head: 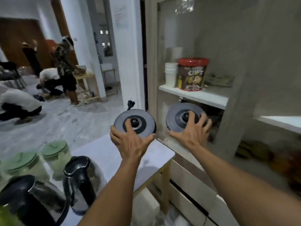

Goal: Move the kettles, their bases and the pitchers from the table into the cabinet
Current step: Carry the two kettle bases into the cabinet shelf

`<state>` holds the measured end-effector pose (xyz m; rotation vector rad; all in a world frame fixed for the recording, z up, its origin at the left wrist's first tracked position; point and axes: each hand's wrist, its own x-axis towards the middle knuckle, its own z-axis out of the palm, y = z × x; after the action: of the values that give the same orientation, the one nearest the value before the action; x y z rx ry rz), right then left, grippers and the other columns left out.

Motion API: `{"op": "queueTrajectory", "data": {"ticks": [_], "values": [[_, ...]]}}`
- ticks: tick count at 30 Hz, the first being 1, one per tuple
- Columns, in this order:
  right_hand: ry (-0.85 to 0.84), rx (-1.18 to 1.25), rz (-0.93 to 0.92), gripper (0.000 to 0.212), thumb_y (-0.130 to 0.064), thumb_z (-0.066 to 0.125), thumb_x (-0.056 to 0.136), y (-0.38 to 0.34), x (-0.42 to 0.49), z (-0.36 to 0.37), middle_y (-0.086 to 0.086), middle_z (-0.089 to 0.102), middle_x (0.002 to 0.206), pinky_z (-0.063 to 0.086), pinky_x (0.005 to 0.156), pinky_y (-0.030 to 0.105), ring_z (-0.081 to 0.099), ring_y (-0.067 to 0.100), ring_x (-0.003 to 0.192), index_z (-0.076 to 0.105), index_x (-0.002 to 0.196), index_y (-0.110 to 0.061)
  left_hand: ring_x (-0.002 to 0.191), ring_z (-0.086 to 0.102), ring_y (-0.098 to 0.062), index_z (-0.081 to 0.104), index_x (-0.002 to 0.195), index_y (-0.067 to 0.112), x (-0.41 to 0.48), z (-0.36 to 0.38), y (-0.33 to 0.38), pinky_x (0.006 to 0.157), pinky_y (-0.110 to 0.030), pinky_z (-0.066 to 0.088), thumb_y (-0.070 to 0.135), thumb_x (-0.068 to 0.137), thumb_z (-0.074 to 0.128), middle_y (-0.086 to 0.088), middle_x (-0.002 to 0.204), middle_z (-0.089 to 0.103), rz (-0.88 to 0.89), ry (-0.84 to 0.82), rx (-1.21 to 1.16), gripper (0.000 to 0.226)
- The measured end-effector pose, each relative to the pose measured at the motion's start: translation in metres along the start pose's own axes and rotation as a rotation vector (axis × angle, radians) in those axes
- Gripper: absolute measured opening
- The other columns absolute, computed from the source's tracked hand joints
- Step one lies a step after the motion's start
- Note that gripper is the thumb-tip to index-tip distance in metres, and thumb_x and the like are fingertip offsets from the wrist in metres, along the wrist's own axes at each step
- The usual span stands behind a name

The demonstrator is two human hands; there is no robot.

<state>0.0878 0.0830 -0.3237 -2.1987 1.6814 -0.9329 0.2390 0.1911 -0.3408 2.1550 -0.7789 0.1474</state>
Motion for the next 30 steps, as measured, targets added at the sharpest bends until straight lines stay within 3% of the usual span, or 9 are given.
{"op": "queueTrajectory", "data": {"ticks": [5, 9, 15, 21, 30], "values": [[0.157, -0.101, 0.096, 0.109, -0.068, 0.075, 0.059, 0.033, -0.032, -0.108, 0.014, 0.006, 0.159, 0.031, 0.11, 0.056, 0.002, 0.047, 0.145, 0.024, 0.146, -0.027, 0.142, 0.011, -0.048, 0.033, 0.142, 0.026, -0.041, -0.024, 0.076, 0.115, -0.052, 0.02, 0.069, 0.057, 0.076, -0.029, 0.153, 0.01, 0.176, -0.109, -0.099, 0.104], [0.319, -0.18, 0.194, 0.106, -0.069, 0.075, 0.058, 0.073, -0.051, -0.185, 0.017, 0.011, 0.157, 0.022, 0.115, 0.056, 0.009, 0.049, 0.142, 0.029, 0.143, -0.026, 0.142, 0.014, -0.048, 0.032, 0.142, 0.03, -0.08, -0.028, 0.146, 0.113, -0.056, 0.025, 0.069, 0.057, 0.076, -0.029, 0.155, 0.007, 0.298, -0.176, -0.177, 0.104], [0.408, -0.301, 0.37, 0.112, -0.072, 0.072, 0.061, 0.146, -0.074, -0.274, 0.018, 0.006, 0.16, 0.017, 0.118, 0.056, 0.006, 0.049, 0.145, 0.021, 0.149, -0.027, 0.144, 0.013, -0.046, 0.03, 0.141, 0.031, -0.151, -0.017, 0.244, 0.117, -0.057, 0.019, 0.072, 0.055, 0.075, -0.026, 0.155, 0.009, 0.428, -0.299, -0.26, 0.105], [0.437, -0.359, 0.5, 0.114, -0.074, 0.071, 0.061, 0.226, -0.086, -0.343, 0.018, 0.006, 0.16, 0.016, 0.119, 0.056, 0.005, 0.049, 0.145, 0.02, 0.151, -0.026, 0.146, 0.009, -0.046, 0.028, 0.143, 0.032, -0.224, 0.012, 0.322, 0.116, -0.057, 0.015, 0.072, 0.057, 0.074, -0.028, 0.158, 0.005, 0.547, -0.419, -0.292, 0.106], [0.368, -0.378, 0.599, 0.113, -0.074, 0.072, 0.058, 0.326, -0.063, -0.392, 0.019, 0.016, 0.155, 0.026, 0.114, 0.056, 0.017, 0.05, 0.14, 0.022, 0.148, -0.026, 0.144, 0.011, -0.046, 0.028, 0.138, 0.032, -0.278, 0.082, 0.401, 0.114, -0.06, 0.02, 0.072, 0.053, 0.075, -0.028, 0.155, 0.009, 0.543, -0.508, -0.25, 0.105]]}}
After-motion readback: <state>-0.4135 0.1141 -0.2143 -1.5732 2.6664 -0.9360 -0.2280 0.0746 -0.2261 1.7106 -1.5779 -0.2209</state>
